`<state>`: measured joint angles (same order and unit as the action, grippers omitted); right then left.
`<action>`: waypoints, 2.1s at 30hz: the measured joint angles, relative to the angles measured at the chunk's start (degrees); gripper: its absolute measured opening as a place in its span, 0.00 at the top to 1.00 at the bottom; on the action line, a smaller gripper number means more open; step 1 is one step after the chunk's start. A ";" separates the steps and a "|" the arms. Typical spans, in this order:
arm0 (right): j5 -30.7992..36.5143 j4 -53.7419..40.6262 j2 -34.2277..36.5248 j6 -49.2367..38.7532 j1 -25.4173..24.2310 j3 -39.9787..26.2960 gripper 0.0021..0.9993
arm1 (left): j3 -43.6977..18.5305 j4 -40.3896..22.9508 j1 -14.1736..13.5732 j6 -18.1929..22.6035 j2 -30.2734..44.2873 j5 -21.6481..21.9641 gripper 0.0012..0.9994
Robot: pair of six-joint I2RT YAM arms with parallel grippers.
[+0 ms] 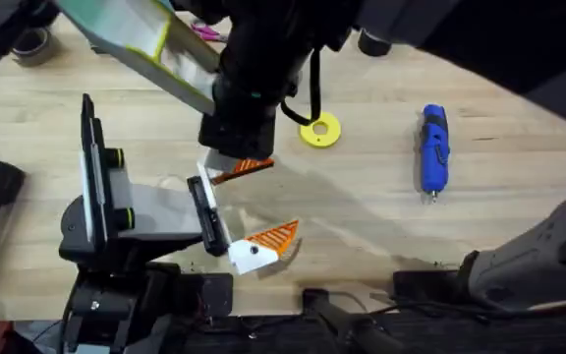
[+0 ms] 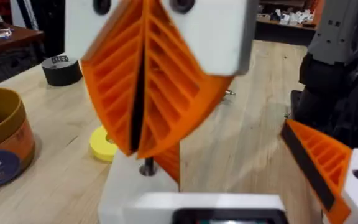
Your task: Pick up the gripper from the table and insert it into the empty holder that is missing its gripper. Then pick up a screw, insert it into the mounting hole, and use the screwdriver to tighten it. Finally, clean up the table by picking up the vegetable and placing it into the bucket.
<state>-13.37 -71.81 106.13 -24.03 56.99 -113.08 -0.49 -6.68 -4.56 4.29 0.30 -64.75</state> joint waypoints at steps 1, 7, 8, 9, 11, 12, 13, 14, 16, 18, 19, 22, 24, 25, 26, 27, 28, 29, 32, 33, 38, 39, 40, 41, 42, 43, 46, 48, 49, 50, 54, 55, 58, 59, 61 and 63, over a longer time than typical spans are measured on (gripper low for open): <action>0.02 0.00 0.00 0.00 0.00 0.00 1.00 | 0.00 0.00 0.00 0.00 0.02 0.00 0.01; 0.00 0.00 0.00 -0.02 0.00 0.00 1.00 | 0.00 0.00 0.00 0.00 0.00 0.00 0.01; 0.00 0.00 0.00 -0.02 0.00 0.02 1.00 | 0.00 0.00 0.00 0.00 0.02 0.00 0.01; 0.00 0.00 0.00 0.00 0.00 0.09 1.00 | 0.00 0.00 0.00 0.00 0.02 0.00 0.01; 0.00 -0.05 0.00 -0.02 0.00 0.36 1.00 | 0.00 0.00 0.00 0.00 0.00 0.00 0.01; 0.00 -0.07 0.00 0.00 0.00 0.56 1.00 | 0.00 -0.02 0.00 0.00 0.00 0.00 0.01; 0.00 -0.06 0.00 0.00 0.00 0.78 1.00 | 0.00 -0.01 0.00 0.00 0.00 0.00 0.01; 0.00 -0.04 0.00 -0.02 0.00 0.98 1.00 | 0.00 -0.02 0.00 -0.02 0.02 0.00 0.01; 0.02 0.09 0.00 -0.01 0.02 1.41 1.00 | 0.00 -0.01 0.00 -0.01 0.01 -0.02 0.01; 0.05 0.20 0.00 0.00 0.02 1.86 1.00 | 0.00 -0.02 0.00 -0.03 0.00 -0.09 0.01; 0.07 0.24 0.00 -0.01 0.02 2.10 1.00 | 0.00 -0.04 0.00 -0.05 0.00 -0.15 0.01; 0.22 0.38 0.00 -0.02 0.02 2.43 1.00 | 0.00 -0.07 0.00 -0.22 0.01 -0.20 0.01; 0.22 0.48 0.00 0.00 0.02 2.56 1.00 | 0.00 -0.07 0.00 -0.22 0.00 -0.24 0.01; 0.22 0.58 0.00 -0.01 0.02 2.64 1.00 | 0.00 -0.07 0.00 -0.20 0.02 -0.22 0.01; 0.22 0.71 0.00 -0.02 0.02 2.72 1.00 | 0.00 -0.07 0.00 -0.18 0.01 -0.23 0.01; 0.22 0.83 0.00 0.00 0.04 2.80 1.00 | 0.00 -0.07 0.00 -0.19 0.02 -0.24 0.01; 0.24 0.97 0.00 0.00 0.07 2.85 1.00 | 0.00 -0.07 0.00 -0.17 0.01 -0.24 0.01; 0.24 1.06 0.00 0.00 0.11 2.90 1.00 | 0.00 -0.07 0.00 -0.16 0.01 -0.23 0.01; 0.33 1.11 0.00 -0.01 0.17 2.97 1.00 | 0.00 -0.07 0.00 -0.17 0.00 -0.24 0.01; 0.37 1.11 0.00 -0.01 0.17 2.97 1.00 | 0.00 -0.07 0.00 -0.17 0.01 -0.24 0.01; 0.39 1.11 0.00 0.00 0.17 2.99 1.00 | 0.00 -0.07 0.00 -0.17 0.00 -0.24 0.01; 0.39 1.11 0.00 -0.01 0.17 2.99 1.00 | 0.00 -0.07 0.00 -0.17 0.01 -0.24 0.01; 0.39 1.11 0.00 0.00 0.17 2.99 1.00 | 0.00 -0.07 0.00 -0.17 0.02 -0.24 0.01; 0.39 1.11 0.02 -0.02 0.17 2.99 1.00 | 0.00 -0.07 0.00 -0.17 0.00 -0.22 0.01; 0.39 1.13 0.00 0.00 0.17 2.99 1.00 | 0.00 -0.07 0.00 -0.17 0.01 -0.24 0.01; 0.41 1.11 0.00 0.10 0.17 2.99 0.97 | 0.00 -0.07 0.00 -0.17 0.01 -0.24 0.01; 0.26 1.16 0.00 0.17 0.23 2.99 0.53 | 0.00 -0.09 0.00 -0.28 0.01 -0.20 0.01; 0.35 1.15 0.00 0.15 0.28 2.99 0.22 | 0.00 -0.07 0.00 -0.39 0.02 -0.20 0.01; 0.42 0.84 0.00 0.12 0.28 2.99 0.08 | 0.00 -0.07 0.00 -0.39 0.02 -0.20 0.01; 0.48 0.72 0.00 -0.02 0.18 2.99 0.03 | 0.00 -0.07 0.00 -0.37 0.01 -0.21 0.01; 0.50 0.72 0.00 -0.04 0.11 2.99 0.01 | 0.00 -0.07 0.00 -0.35 0.02 -0.20 0.01; 0.50 0.70 0.00 -0.04 0.11 2.99 0.01 | 0.00 -0.07 0.00 -0.37 0.00 -0.18 0.01; 0.49 0.70 0.00 -0.02 0.11 2.99 0.00 | 0.00 -0.07 0.00 -0.35 0.01 -0.20 0.01; 0.50 0.70 0.00 -0.02 0.11 2.99 0.00 | 0.00 -0.07 0.00 -0.35 0.02 -0.20 0.01; 0.48 0.71 0.00 -0.03 0.11 2.99 0.00 | 0.00 -0.07 0.00 -0.36 0.01 -0.20 0.01; 0.48 0.74 0.00 -0.02 0.11 2.99 0.00 | 0.00 -0.07 0.00 -0.35 0.02 -0.18 0.01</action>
<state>-12.88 -71.07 106.13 -24.06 57.10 -110.08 -0.49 -6.74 -4.56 3.94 0.32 -64.93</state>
